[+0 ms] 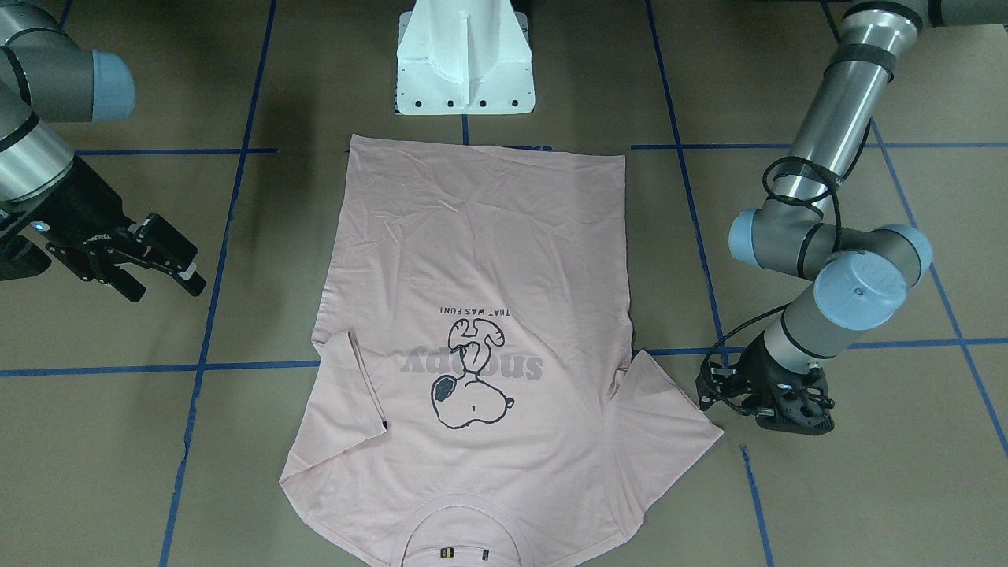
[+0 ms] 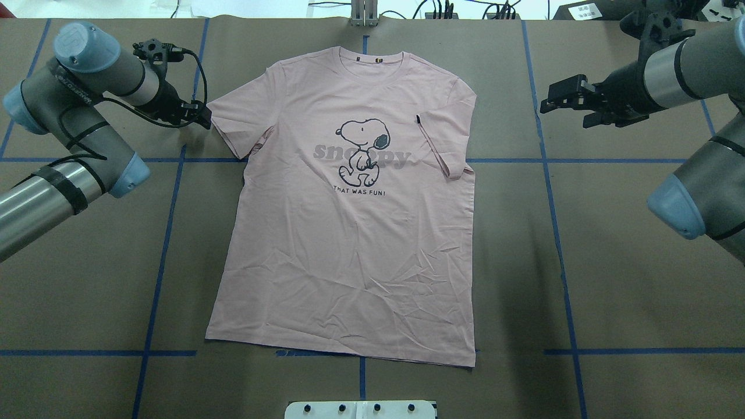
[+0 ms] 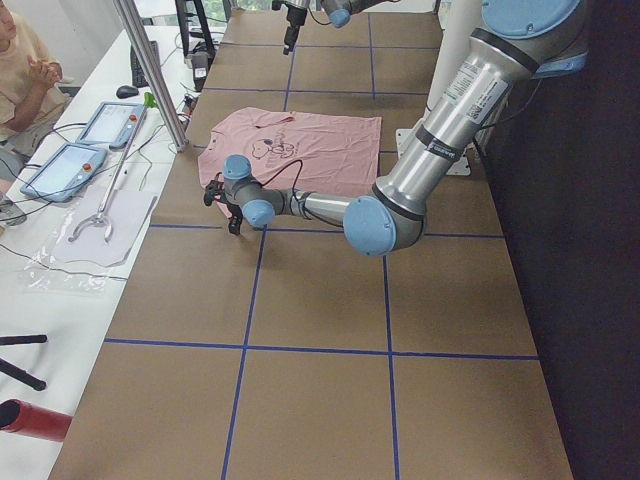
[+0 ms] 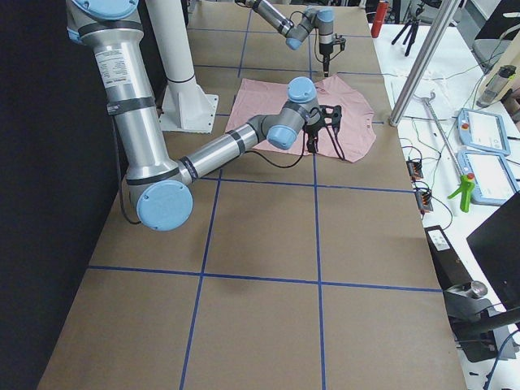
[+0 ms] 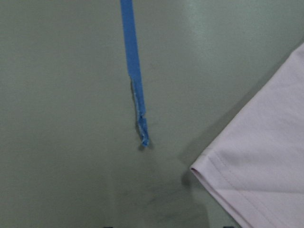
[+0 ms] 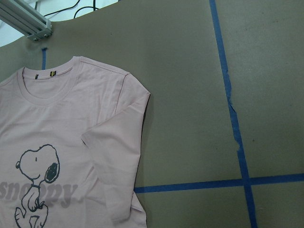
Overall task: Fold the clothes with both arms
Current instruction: 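Lower the left gripper onto the shoulder nearest it beside the collar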
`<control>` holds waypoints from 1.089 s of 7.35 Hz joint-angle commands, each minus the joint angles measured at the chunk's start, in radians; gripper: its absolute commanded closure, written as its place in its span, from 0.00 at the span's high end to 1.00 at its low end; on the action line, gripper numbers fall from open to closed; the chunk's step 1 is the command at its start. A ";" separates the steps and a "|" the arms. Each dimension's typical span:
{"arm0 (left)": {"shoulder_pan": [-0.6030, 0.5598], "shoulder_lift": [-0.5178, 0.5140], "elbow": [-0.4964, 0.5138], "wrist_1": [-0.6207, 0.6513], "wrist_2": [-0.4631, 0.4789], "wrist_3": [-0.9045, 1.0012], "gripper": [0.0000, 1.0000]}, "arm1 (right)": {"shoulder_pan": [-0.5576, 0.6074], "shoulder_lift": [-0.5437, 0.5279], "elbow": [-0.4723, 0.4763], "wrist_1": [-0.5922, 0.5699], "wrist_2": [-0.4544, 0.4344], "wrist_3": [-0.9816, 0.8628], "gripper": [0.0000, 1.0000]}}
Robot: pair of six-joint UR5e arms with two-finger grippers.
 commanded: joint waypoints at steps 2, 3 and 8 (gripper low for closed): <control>0.002 -0.018 0.006 -0.021 0.042 0.001 0.63 | 0.000 -0.004 0.000 0.000 -0.006 0.000 1.00; 0.002 -0.021 0.011 -0.026 0.049 0.001 0.63 | 0.000 -0.007 0.002 0.000 -0.020 0.000 1.00; 0.009 -0.062 0.095 -0.092 0.107 0.001 0.53 | -0.003 -0.022 0.013 0.000 -0.041 0.002 1.00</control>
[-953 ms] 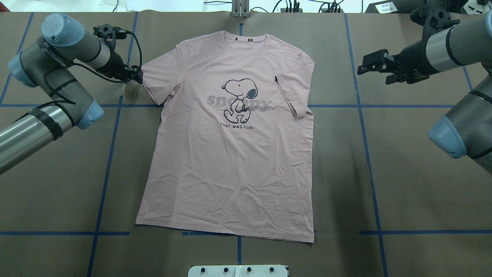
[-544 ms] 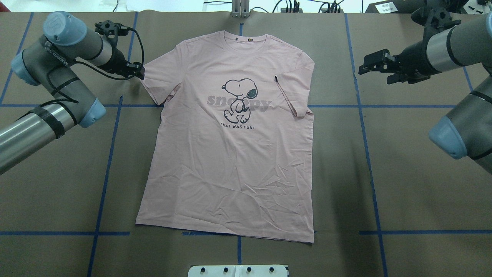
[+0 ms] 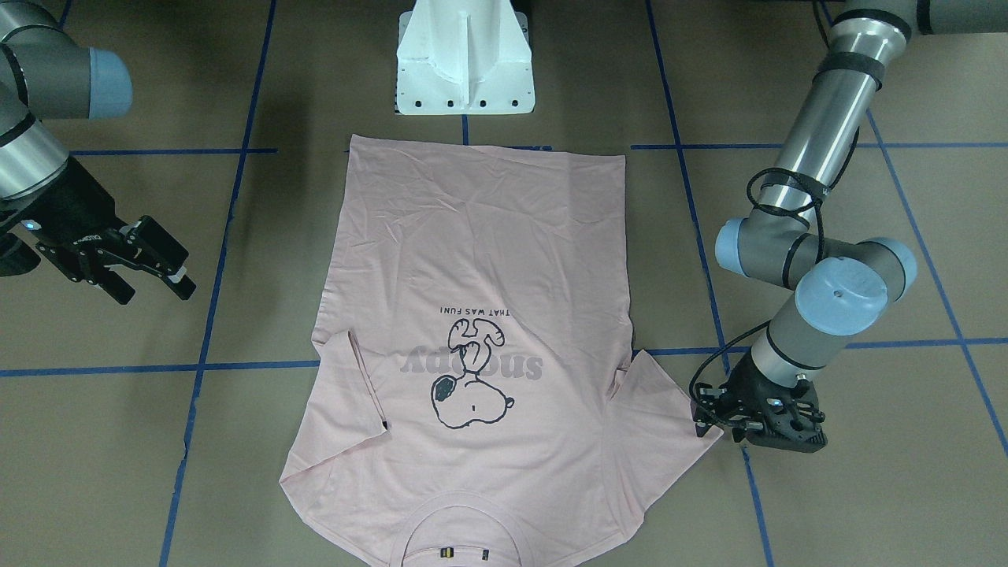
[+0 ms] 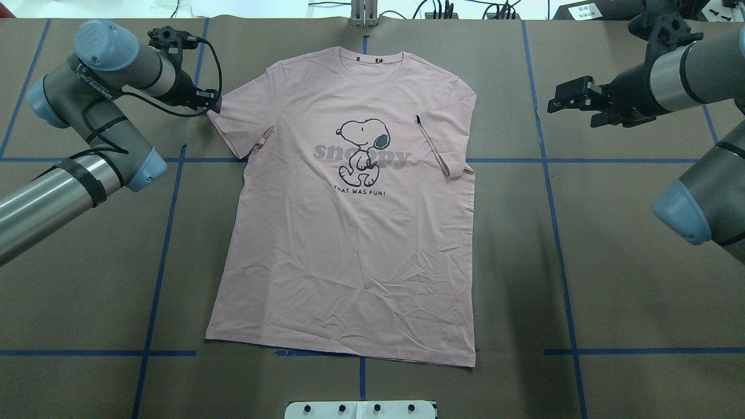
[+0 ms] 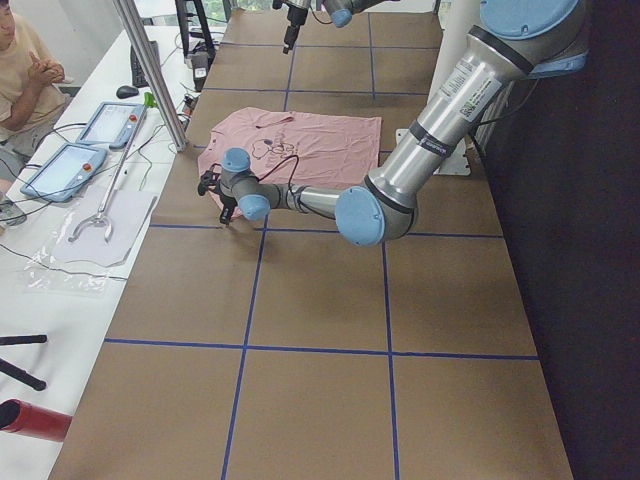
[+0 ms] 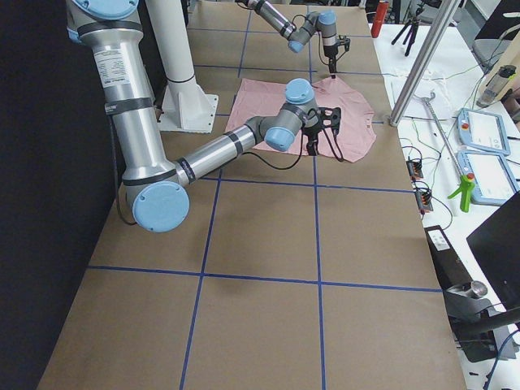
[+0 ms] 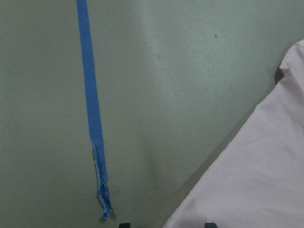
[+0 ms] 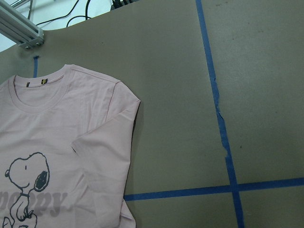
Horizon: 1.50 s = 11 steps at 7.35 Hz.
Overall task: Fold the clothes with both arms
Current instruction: 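Lower the left gripper onto the shoulder nearest it beside the collar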
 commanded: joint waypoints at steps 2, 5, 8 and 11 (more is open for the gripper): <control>0.000 -0.009 0.013 -0.013 0.000 -0.002 0.00 | -0.001 0.000 0.000 0.000 0.000 0.001 1.00; 0.002 -0.029 -0.059 -0.001 -0.014 -0.116 0.00 | -0.006 0.000 0.002 0.000 0.000 0.007 1.00; 0.085 -0.140 -0.062 0.059 -0.001 -0.318 0.00 | -0.018 0.000 0.000 0.002 0.000 0.006 1.00; 0.156 -0.187 -0.039 0.055 0.104 -0.371 0.00 | -0.022 0.000 0.000 0.002 0.000 0.004 1.00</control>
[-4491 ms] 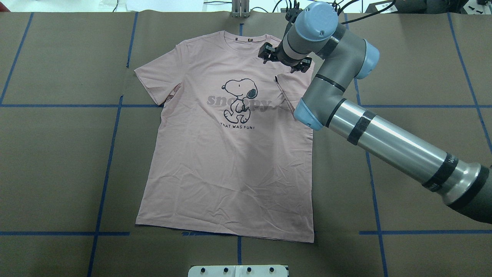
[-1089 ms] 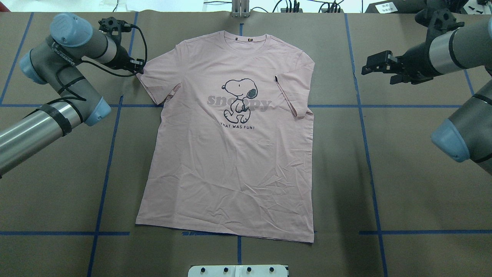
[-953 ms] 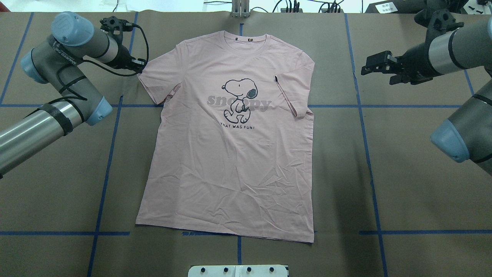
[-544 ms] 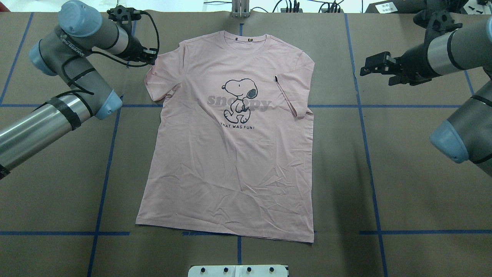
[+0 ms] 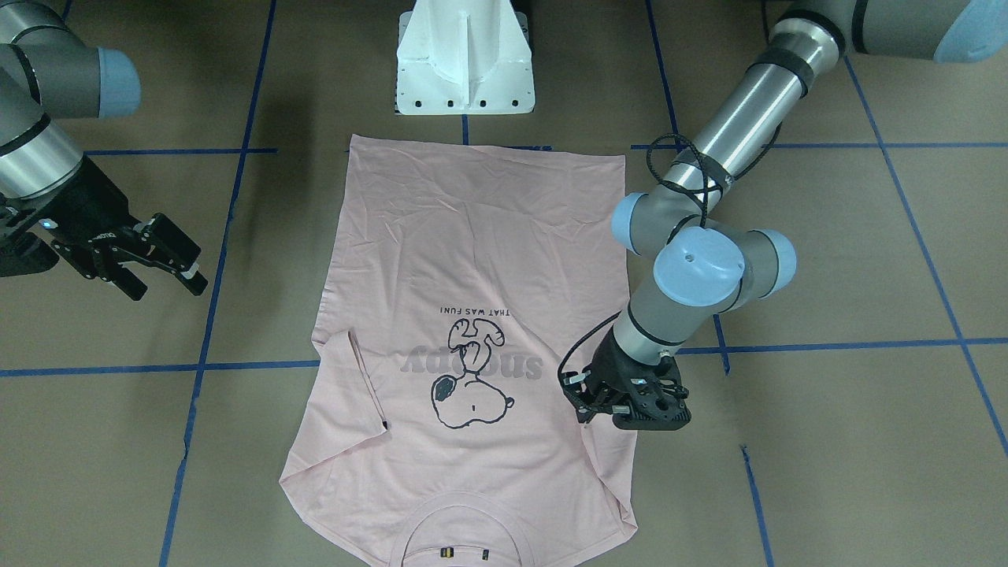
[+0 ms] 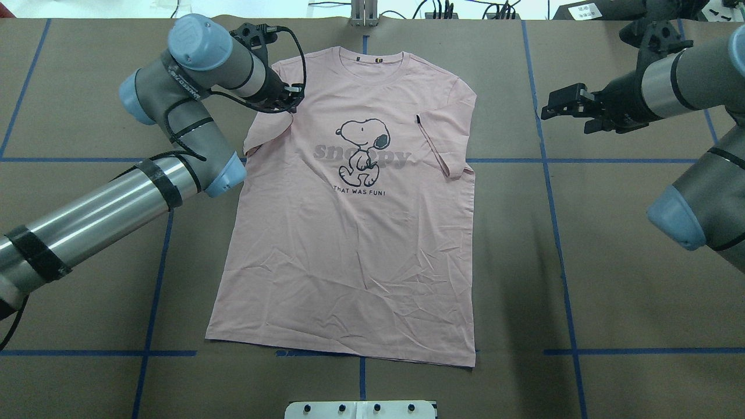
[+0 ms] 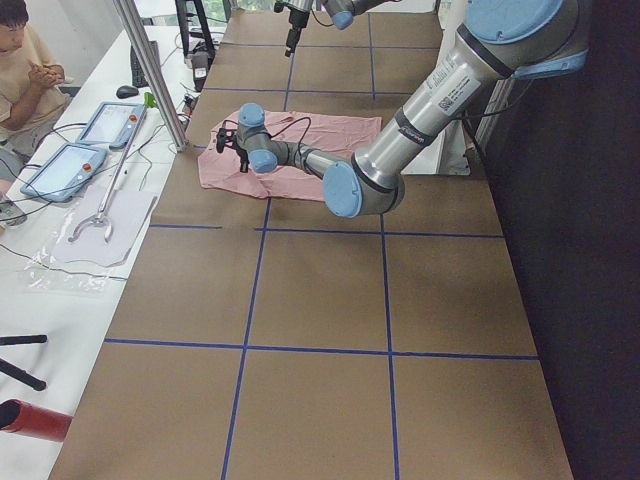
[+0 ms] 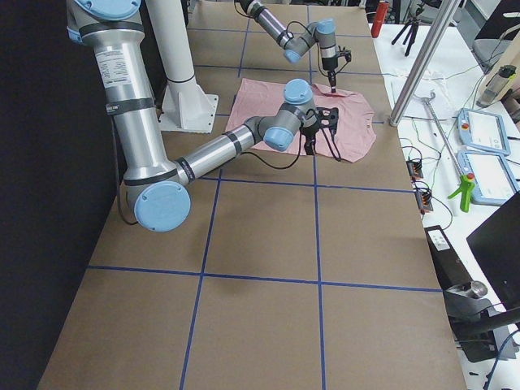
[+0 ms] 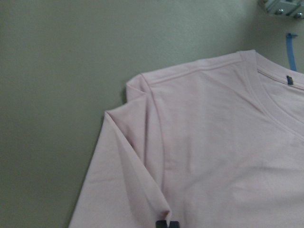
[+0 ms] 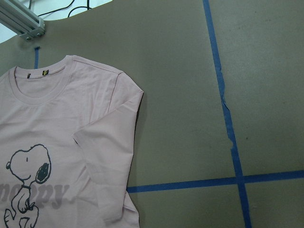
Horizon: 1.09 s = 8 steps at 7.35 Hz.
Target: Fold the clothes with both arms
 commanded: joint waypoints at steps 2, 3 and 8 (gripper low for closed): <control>0.029 -0.031 0.044 -0.008 0.089 -0.013 0.07 | -0.009 0.000 -0.002 0.000 0.000 0.001 1.00; 0.027 -0.039 0.047 -0.008 0.100 -0.013 0.43 | -0.012 0.000 -0.005 0.000 0.000 -0.001 1.00; 0.027 0.229 -0.420 0.003 -0.022 -0.097 0.73 | -0.394 0.031 0.131 -0.017 -0.413 0.423 1.00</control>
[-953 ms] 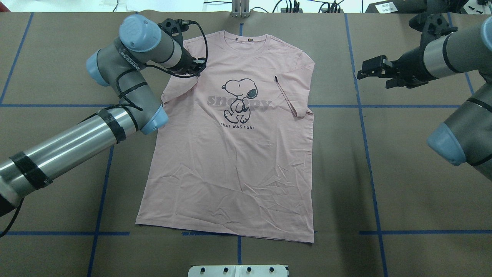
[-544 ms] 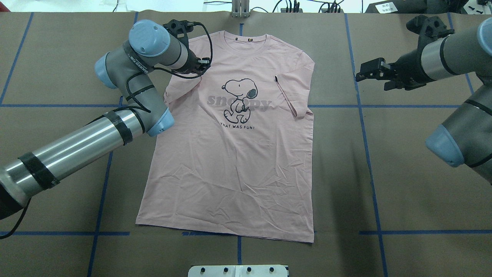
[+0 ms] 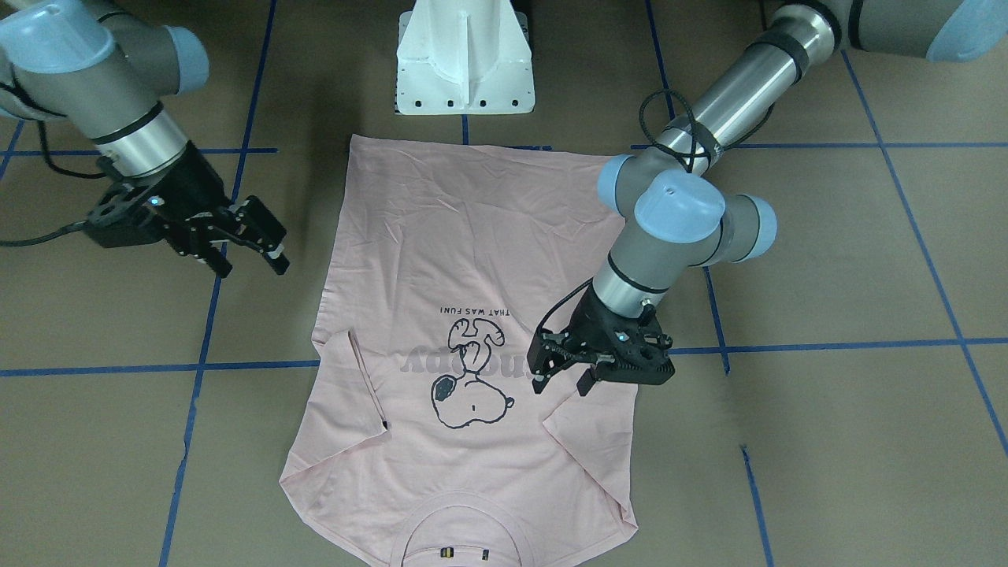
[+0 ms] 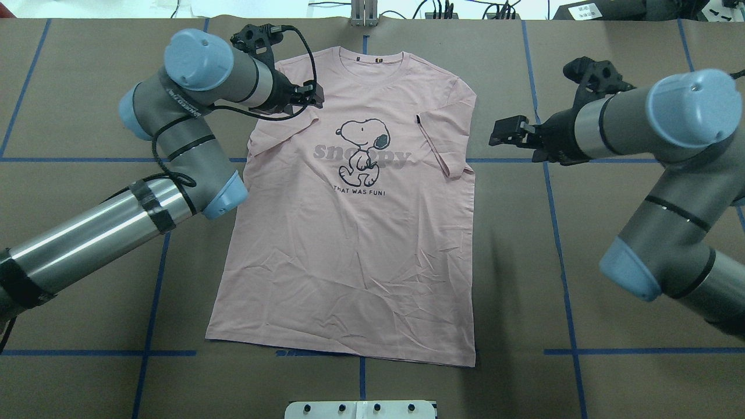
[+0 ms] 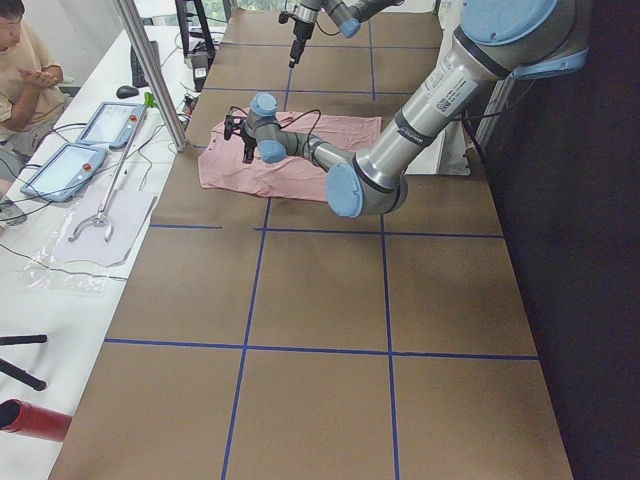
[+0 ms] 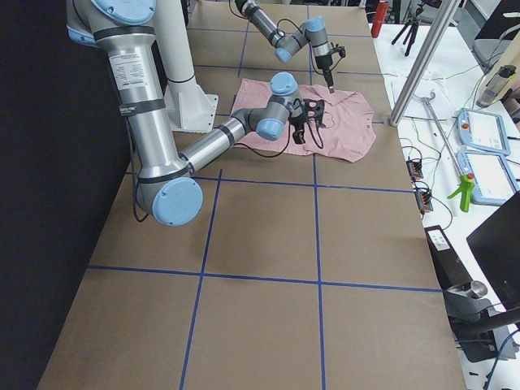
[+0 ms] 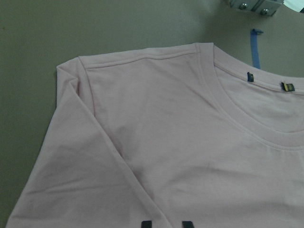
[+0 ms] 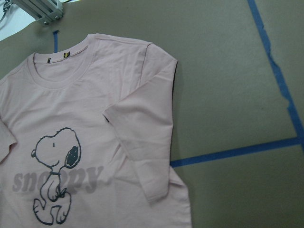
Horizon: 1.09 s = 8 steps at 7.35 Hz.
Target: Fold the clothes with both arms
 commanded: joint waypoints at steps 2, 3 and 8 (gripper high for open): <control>0.001 0.154 -0.205 0.000 -0.069 -0.008 0.73 | -0.355 -0.011 0.143 -0.181 -0.290 0.363 1.00; 0.001 0.154 -0.206 0.000 -0.070 -0.008 0.73 | -0.495 -0.008 0.175 -0.318 -0.426 0.437 0.99; 0.003 0.155 -0.205 -0.003 -0.064 -0.018 0.80 | -0.694 -0.016 0.177 -0.514 -0.518 0.701 0.88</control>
